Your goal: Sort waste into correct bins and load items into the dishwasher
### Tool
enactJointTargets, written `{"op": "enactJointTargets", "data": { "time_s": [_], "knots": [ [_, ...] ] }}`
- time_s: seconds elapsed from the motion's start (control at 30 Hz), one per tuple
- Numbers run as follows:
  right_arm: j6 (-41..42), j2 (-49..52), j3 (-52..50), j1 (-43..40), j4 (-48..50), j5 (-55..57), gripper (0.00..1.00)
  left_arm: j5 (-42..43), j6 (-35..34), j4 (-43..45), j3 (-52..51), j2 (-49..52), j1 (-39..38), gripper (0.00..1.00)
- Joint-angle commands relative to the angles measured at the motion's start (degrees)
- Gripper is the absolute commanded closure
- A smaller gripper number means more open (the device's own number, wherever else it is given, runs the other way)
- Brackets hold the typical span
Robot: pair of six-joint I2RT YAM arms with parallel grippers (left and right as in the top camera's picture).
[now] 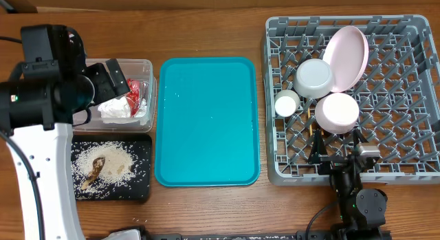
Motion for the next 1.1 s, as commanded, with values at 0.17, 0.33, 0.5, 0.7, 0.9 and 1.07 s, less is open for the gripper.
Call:
{"op": "enactJointTargets", "data": {
  "time_s": [0.17,0.33,0.5,0.7,0.9,1.07],
  "knots": [
    [-0.3,-0.6,-0.6,-0.2,0.3,0.3,0.00,-0.4,0.2,0.2,0.0,-11.2,0.1,0.00],
    [-0.4,-0.6,-0.6,-0.2,0.3,0.3,0.00,-0.4,0.2,0.2,-1.3,-16.8,0.1,0.00],
    [-0.3,-0.6,-0.6,-0.2,0.3,0.3,0.00,-0.4,0.2,0.2,-5.0,-22.8,0.1,0.00],
    [-0.3,-0.6,-0.6,-0.2,0.3,0.3,0.00,-0.4,0.2,0.2,-16.2,-30.5,0.1,0.00],
    [-0.3,-0.6,-0.6,-0.2,0.3,0.3,0.00,-0.3,-0.1,1.9,-32.3,-40.0,0.1,0.00],
    [-0.3,-0.6,-0.6,-0.2,0.3,0.3,0.00,-0.3,-2.5,9.6,-45.9,-47.6,0.1,0.00]
  ]
}}
